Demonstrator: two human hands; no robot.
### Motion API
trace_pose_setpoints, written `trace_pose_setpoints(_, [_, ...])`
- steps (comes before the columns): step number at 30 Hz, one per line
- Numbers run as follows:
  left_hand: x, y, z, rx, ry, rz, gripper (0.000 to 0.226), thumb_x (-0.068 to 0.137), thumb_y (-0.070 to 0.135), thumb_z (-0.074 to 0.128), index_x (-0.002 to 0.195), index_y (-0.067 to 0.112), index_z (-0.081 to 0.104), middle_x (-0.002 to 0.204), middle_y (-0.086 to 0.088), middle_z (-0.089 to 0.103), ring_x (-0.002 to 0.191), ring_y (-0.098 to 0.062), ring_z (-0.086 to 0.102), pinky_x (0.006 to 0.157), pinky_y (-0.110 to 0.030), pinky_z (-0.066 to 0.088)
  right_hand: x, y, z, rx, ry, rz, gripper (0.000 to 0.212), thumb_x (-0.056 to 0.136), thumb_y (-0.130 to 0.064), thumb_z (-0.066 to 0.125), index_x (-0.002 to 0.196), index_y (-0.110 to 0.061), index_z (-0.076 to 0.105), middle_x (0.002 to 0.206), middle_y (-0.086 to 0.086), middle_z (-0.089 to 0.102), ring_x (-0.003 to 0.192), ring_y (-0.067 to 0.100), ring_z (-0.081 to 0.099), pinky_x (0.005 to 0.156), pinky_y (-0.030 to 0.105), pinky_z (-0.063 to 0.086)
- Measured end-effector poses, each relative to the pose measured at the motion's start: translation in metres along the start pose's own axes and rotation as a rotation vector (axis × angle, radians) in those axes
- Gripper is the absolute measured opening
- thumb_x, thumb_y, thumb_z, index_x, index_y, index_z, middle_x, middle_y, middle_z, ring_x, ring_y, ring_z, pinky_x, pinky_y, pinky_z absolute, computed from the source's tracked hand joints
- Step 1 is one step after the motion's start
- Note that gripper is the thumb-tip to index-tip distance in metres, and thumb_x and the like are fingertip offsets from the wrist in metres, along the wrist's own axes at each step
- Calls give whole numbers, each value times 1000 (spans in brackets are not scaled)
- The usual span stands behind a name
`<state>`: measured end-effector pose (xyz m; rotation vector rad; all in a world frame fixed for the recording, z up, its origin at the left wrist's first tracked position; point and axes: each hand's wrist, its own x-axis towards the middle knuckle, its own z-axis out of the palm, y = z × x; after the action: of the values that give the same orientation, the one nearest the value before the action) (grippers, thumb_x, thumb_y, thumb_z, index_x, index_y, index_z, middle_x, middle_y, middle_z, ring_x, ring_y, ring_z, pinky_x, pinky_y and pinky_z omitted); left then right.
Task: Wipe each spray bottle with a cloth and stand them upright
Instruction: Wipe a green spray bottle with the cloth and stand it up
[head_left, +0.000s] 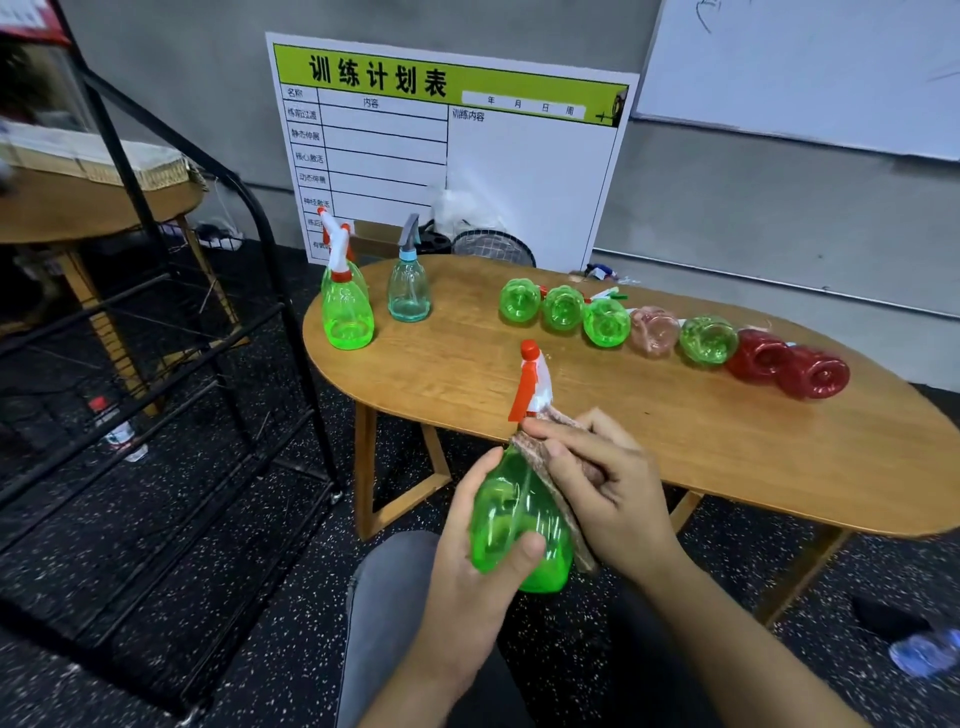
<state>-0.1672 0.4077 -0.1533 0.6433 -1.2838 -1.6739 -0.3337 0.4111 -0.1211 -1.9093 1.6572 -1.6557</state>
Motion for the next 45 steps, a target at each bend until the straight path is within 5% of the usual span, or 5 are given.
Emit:
trace_pose_setpoints(6, [1,-5,-2,-119,-29,-60,65,93,33,73,152,42,48,145,3,66,134,-22,63,106,-40,55,13,-6,-8,126,115,95,21,100,-22,63,115,-25,77,104,-2,73,99,24,67,87,47,54])
trace_pose_setpoints(16, [2,-8,-1,-127,73,-57,50,102,29,50,152,29,53,146,0,65,137,-22,61,112,-47,46,-17,-7,3,-239,-74,-78,35,107,-45,48,134,-37,69,100,-14,48,79,4,55,62,26,49])
trace_pose_setpoints(24, [1,-2,0,-136,72,-63,50,103,36,39,150,26,53,134,-11,72,126,-28,69,101,-33,57,-41,-9,-12,-431,-314,-652,30,100,-34,65,128,-33,74,99,2,66,83,12,60,61,23,50])
trace_pose_setpoints(34, [4,-8,-4,-39,141,-30,46,105,38,42,147,33,60,148,-2,64,139,-24,58,118,-56,41,-3,-2,3,-272,-10,-152,33,104,-38,52,129,-32,73,97,-10,49,73,7,53,55,30,48])
trace_pose_setpoints(45, [6,-1,-6,-120,115,-56,45,109,34,35,149,31,54,137,-8,71,129,-28,66,110,-44,48,-33,-11,-1,-440,-250,-663,28,98,-32,68,125,-30,76,90,1,63,71,11,57,53,26,49])
